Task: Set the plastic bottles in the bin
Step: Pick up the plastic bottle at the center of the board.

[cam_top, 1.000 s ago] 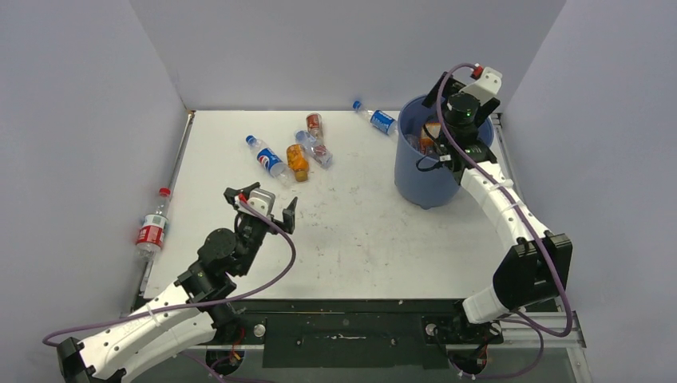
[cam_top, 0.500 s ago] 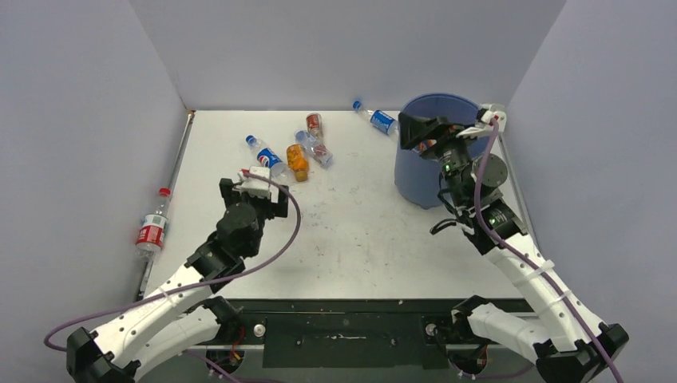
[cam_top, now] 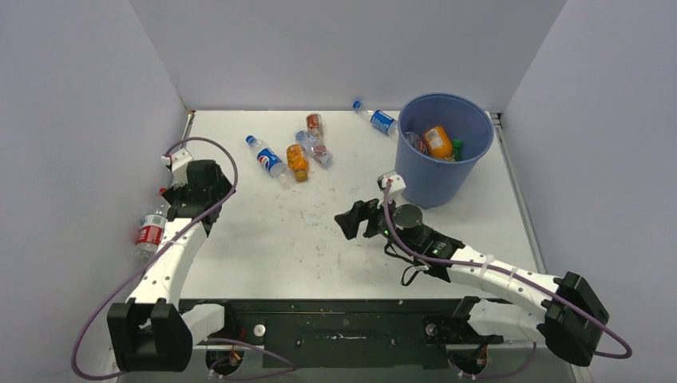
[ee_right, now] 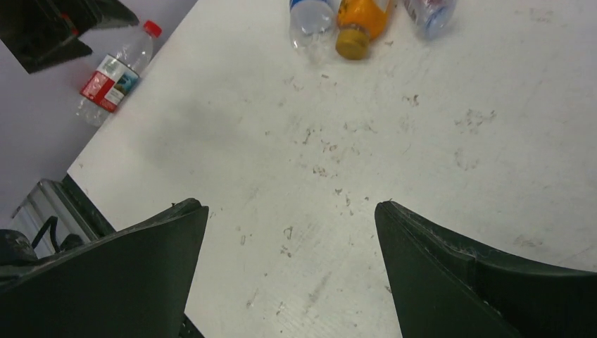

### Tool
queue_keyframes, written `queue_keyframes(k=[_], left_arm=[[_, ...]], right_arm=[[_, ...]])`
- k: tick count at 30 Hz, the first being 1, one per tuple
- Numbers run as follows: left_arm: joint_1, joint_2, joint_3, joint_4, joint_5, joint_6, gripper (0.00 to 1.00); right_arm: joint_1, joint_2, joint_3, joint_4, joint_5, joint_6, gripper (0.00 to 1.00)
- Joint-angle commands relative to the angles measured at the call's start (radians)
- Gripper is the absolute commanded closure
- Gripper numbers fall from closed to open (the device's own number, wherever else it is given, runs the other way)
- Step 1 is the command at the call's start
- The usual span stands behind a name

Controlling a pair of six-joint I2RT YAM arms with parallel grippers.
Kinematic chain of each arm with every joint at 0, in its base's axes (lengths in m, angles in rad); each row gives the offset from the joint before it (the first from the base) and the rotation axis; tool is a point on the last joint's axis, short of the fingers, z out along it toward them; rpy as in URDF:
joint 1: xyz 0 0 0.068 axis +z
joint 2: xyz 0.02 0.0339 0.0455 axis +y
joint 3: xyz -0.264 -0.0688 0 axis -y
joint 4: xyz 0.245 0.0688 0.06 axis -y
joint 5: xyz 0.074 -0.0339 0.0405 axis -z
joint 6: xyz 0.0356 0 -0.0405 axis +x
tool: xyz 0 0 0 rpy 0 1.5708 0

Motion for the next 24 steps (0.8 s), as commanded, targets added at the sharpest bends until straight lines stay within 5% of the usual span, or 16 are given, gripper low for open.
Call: queue_keyframes(k=[1, 7, 15, 24], left_arm=[[0.017, 0.119, 0.166, -0.052, -0.145, 0.040, 0.04], [-0.068, 0.284, 0.292, 0.068, 0.051, 0.134, 0.04], [-0.070, 0.665, 0.582, 0.109, 0.310, -0.121, 0.04], [-0.083, 0.885, 0.724, 0.148, 0.351, -0.285, 0.04]], right_arm=[[0.055, 0.051, -0.050, 0.181, -0.002, 0.051, 0.07], [0.082, 0.065, -0.099, 0.201, 0.025, 0.040, 0.07], [0.097, 0.026, -0.130, 0.141, 0.032, 0.007, 0.07], [0.098, 0.012, -0.113, 0.134, 0.039, 0.006, 0.08]])
